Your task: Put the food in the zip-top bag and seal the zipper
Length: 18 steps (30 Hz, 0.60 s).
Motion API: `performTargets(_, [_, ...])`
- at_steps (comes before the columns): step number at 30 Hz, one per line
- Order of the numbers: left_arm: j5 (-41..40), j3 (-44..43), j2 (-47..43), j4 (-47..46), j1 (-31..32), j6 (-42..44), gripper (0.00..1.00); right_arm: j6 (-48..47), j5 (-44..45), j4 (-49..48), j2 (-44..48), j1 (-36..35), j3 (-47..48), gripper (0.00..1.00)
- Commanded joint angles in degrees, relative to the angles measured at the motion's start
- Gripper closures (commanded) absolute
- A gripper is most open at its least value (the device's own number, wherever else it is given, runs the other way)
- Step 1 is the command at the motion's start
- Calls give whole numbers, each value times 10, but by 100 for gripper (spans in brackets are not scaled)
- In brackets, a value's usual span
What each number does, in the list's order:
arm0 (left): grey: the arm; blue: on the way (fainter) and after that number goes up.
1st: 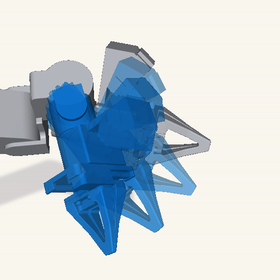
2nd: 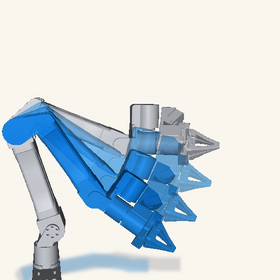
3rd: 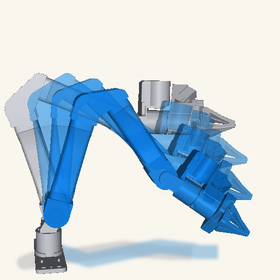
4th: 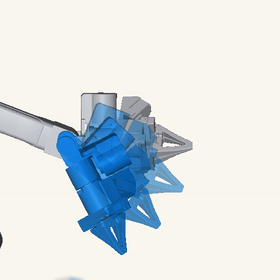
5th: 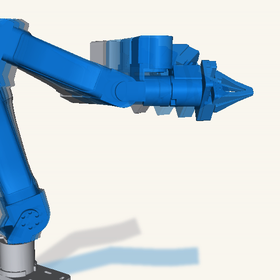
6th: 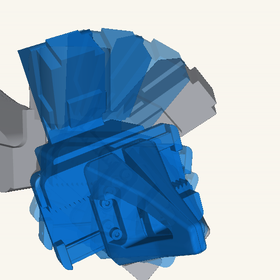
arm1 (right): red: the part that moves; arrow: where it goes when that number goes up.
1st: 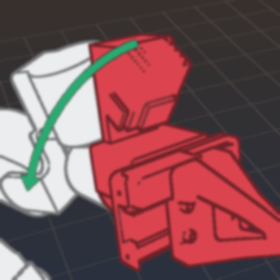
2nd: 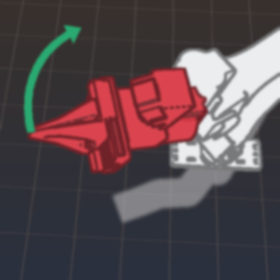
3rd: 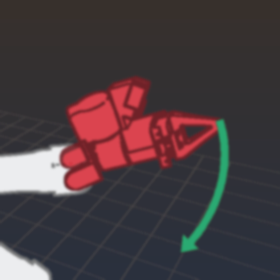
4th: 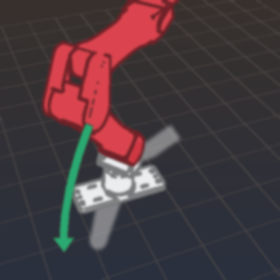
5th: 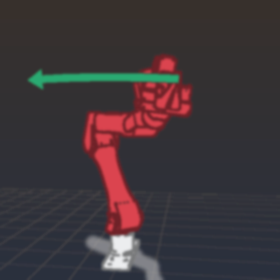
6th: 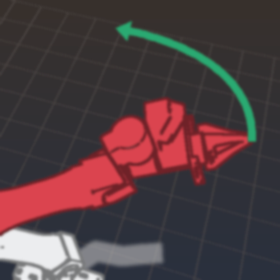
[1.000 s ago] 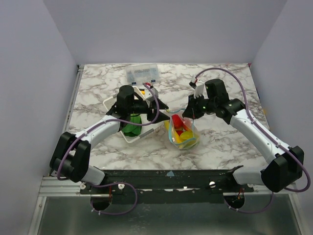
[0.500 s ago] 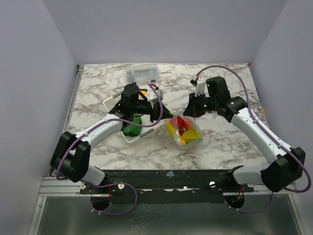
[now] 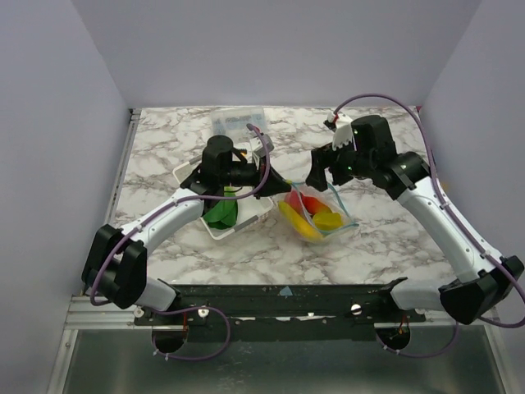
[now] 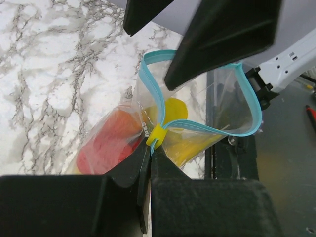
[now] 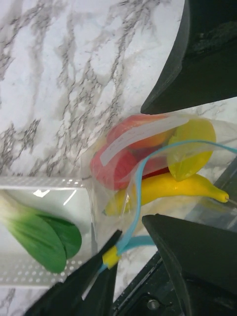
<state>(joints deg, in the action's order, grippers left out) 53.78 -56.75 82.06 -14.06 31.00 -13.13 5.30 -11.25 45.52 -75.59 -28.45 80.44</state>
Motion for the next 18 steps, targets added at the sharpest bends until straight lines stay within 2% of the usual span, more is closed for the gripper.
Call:
performTargets(1, [-16,-6,-31,-35,15,-87,100,-48,-73,-38,48,-19,8,11])
performTargets(3, [-14,-14,-30,-26,21,-98,100,-75,-104,-53,47,-18,-2,4])
performTargets(7, [-10,-22,-23,-13,29,-107,100,-103,-152,-28,13,-23,12,1])
performTargets(13, [-3,-35,-15,14,30,-95,100,-113,-136,-76,15,-84,-1,0])
performTargets(18, [-19,-39,-30,78,29,-63,100,-137,-124,-93,26,-92,-22,1])
